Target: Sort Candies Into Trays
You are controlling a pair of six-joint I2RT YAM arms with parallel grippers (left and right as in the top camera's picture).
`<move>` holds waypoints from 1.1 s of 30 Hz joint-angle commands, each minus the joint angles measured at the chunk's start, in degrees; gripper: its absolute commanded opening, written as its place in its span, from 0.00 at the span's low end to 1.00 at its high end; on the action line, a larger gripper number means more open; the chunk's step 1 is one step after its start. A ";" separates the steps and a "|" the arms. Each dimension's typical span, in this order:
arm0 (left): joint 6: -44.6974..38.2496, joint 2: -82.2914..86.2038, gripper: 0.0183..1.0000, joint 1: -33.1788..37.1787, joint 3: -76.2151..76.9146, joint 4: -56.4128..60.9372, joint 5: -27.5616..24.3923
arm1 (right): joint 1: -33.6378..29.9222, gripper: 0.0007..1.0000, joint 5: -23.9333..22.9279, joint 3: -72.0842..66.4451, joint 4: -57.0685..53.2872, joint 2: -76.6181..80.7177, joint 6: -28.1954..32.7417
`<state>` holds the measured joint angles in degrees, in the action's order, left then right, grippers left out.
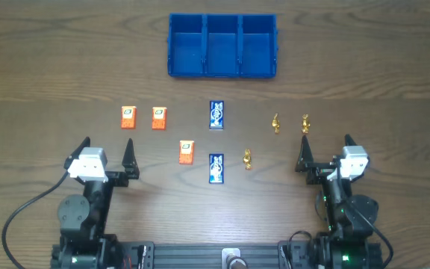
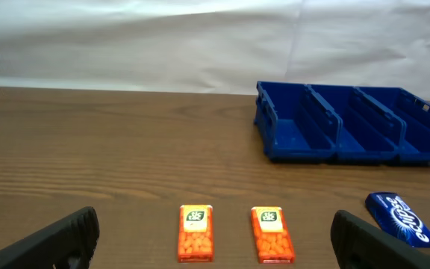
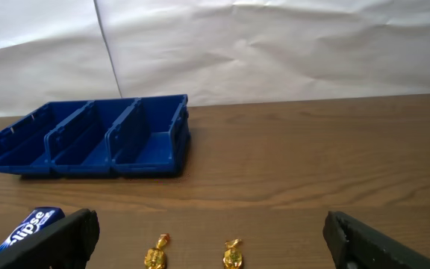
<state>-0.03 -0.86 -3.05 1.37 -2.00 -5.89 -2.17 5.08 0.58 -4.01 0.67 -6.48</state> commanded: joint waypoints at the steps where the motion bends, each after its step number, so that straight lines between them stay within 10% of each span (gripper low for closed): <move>1: -0.42 0.37 1.00 0.31 -1.05 -2.01 -1.01 | 0.13 1.00 -0.74 -0.13 -0.37 -0.50 0.37; 27: 0.57 -0.04 1.00 0.24 -0.70 -2.40 6.82 | 0.13 1.00 -0.74 -0.13 -0.37 -0.50 0.35; 33: -1.70 -20.33 1.00 0.24 19.34 -11.39 5.90 | 0.13 1.00 -0.74 -0.13 -0.37 -0.50 0.35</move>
<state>-0.03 -9.96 -3.01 7.99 -9.82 -0.91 -2.17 5.08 0.58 -4.01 0.67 -6.48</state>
